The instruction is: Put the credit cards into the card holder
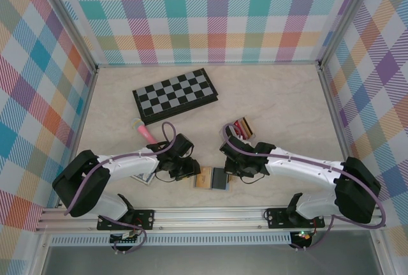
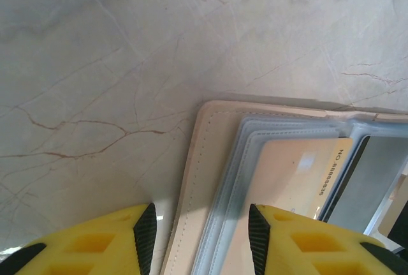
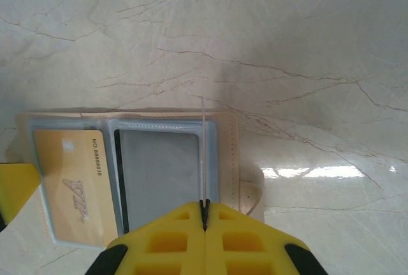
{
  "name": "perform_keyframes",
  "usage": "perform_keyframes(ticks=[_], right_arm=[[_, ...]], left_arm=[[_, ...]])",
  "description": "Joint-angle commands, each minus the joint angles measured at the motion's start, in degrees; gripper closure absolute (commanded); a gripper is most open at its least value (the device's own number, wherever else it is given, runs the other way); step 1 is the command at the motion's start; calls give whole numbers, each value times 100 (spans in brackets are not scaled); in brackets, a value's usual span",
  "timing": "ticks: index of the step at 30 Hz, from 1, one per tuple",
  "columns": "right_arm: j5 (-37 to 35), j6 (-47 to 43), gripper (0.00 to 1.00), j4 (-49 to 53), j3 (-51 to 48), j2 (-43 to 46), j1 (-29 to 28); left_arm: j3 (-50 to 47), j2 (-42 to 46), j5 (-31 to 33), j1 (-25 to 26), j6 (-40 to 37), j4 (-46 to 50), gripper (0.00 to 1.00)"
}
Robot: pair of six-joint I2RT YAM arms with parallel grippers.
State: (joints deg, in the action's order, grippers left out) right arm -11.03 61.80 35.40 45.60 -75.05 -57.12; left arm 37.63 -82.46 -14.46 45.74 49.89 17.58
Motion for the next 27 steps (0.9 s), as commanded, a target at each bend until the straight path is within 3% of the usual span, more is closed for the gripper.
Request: perform_keyframes(ticks=[1, 13, 20, 27], right_arm=[[8, 104, 100, 75, -88, -116, -56], [42, 213, 100, -403, -345, -460, -109], [105, 54, 99, -666, -210, 59, -122], [774, -245, 99, -1306, 149, -159, -167]], left_arm=[[-71, -79, -27, 76, 47, -58, 56], [-62, -218, -100, 121, 71, -116, 57], [-76, -227, -93, 154, 130, -115, 59], [-62, -160, -26, 199, 259, -422, 64]])
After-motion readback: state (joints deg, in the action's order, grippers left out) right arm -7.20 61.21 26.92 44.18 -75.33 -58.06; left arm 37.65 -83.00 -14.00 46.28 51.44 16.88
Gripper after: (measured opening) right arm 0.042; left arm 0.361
